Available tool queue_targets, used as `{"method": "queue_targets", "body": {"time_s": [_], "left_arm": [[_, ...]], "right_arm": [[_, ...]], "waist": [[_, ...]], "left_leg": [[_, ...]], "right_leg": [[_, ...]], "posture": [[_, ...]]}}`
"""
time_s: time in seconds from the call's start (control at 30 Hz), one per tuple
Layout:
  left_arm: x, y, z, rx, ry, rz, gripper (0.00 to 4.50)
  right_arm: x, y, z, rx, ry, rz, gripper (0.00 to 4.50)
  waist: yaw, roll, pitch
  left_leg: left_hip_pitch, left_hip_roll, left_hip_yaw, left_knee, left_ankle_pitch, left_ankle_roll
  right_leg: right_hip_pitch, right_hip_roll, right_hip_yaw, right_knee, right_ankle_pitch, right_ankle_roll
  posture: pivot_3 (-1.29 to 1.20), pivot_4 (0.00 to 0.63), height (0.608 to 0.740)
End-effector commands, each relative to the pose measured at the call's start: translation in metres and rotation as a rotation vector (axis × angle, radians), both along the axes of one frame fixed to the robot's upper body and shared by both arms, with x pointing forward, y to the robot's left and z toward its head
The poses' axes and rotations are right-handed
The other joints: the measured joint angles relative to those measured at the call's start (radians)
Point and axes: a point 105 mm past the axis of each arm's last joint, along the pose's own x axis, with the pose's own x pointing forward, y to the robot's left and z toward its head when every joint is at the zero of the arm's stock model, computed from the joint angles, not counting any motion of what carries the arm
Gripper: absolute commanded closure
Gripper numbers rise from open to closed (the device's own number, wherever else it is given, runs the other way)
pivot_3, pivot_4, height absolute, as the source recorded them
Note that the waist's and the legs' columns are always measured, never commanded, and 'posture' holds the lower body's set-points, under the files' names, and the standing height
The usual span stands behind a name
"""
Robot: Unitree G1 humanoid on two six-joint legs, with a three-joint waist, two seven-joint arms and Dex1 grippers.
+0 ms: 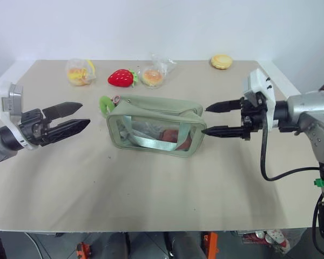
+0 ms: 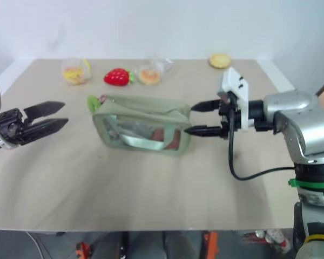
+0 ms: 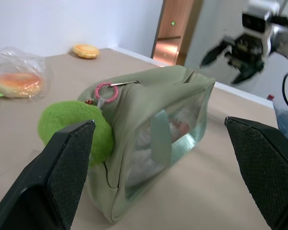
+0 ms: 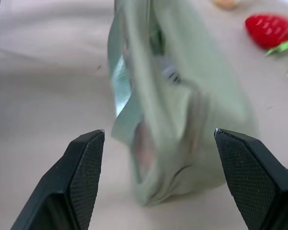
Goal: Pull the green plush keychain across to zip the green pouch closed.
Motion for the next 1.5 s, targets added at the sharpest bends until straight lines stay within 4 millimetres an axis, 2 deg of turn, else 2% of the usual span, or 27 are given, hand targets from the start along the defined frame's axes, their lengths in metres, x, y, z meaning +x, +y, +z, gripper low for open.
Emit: {"method": "queue_targets", "body": {"time_s": [0.03, 0.23, 0.33, 0.6, 0.63, 0.9, 1.0, 1.27, 1.5], "left_arm": [[-0.002, -0.001, 0.008, -0.002, -0.037, 0.004, 0.00], [0.000, -0.003, 0.005, -0.021, -0.034, 0.032, 0.00], [0.001, -0.003, 0.004, -0.039, -0.029, 0.048, 0.00], [0.021, 0.003, -0.003, -0.071, 0.013, 0.168, 0.00], [0.024, 0.004, -0.004, -0.069, 0.022, 0.186, 0.00], [0.065, 0.004, -0.026, -0.113, 0.119, 0.349, 0.00], [0.085, -0.003, -0.038, -0.117, 0.164, 0.399, 0.00], [0.102, -0.009, -0.041, -0.069, 0.174, 0.389, 0.00], [0.110, -0.017, -0.032, -0.070, 0.146, 0.356, 0.00]], "right_arm": [[-0.004, 0.002, 0.007, 0.006, -0.051, -0.003, 0.72], [0.004, 0.007, -0.002, 0.030, -0.046, -0.033, 0.72], [0.007, 0.008, -0.007, 0.028, -0.049, -0.042, 1.49], [0.006, 0.011, -0.010, 0.034, -0.059, -0.025, 4.28], [0.006, 0.011, -0.010, 0.036, -0.062, -0.025, 4.46], [0.006, 0.011, -0.009, 0.056, -0.068, -0.035, 4.46], [0.004, 0.012, -0.011, 0.063, -0.069, -0.036, 4.46], [0.003, 0.010, -0.009, 0.078, -0.077, -0.060, 4.46], [0.002, 0.010, -0.009, 0.083, -0.079, -0.068, 4.46]], "waist": [[0.000, 0.000, 0.000], [0.000, 0.000, 0.000], [0.000, 0.000, 0.000], [0.001, 0.000, 0.000], [0.000, 0.000, 0.000], [0.001, -0.002, -0.001], [0.002, -0.002, -0.001], [0.001, -0.002, -0.001], [0.000, -0.002, -0.001]], "left_leg": [[0.000, 0.000, 0.000, 0.000, 0.000, 0.000], [0.000, 0.000, 0.000, 0.000, 0.000, 0.000], [0.000, 0.000, 0.000, 0.000, 0.000, 0.000], [0.000, -0.001, 0.000, 0.000, 0.000, 0.000], [0.000, -0.001, 0.000, 0.000, 0.000, 0.000], [0.000, -0.002, -0.001, 0.002, 0.000, 0.000], [0.001, -0.002, -0.001, 0.002, 0.000, 0.000], [0.001, -0.002, -0.002, 0.002, 0.000, 0.000], [0.001, -0.002, -0.002, 0.002, 0.000, 0.000]], "right_leg": [[0.000, 0.000, 0.000, 0.000, 0.000, 0.000], [0.000, 0.000, 0.001, 0.000, 0.001, 0.002], [0.000, 0.000, 0.001, 0.000, 0.001, 0.002], [0.001, 0.000, 0.001, 0.000, 0.001, 0.002], [0.001, 0.000, 0.001, 0.000, 0.001, 0.003], [0.002, 0.000, 0.001, 0.000, 0.002, 0.004], [0.003, 0.000, 0.001, 0.000, 0.003, 0.004], [0.003, 0.001, 0.002, 0.000, 0.003, 0.004], [0.003, 0.001, 0.002, 0.000, 0.004, 0.004]], "posture": [[0.00, 0.150, 0.740], [0.00, 0.150, 0.740], [0.00, 0.150, 0.740], [0.00, 0.150, 0.740], [0.00, 0.150, 0.740], [0.00, 0.150, 0.740], [0.00, 0.150, 0.740], [0.00, 0.150, 0.740], [0.00, 0.150, 0.740]]}}
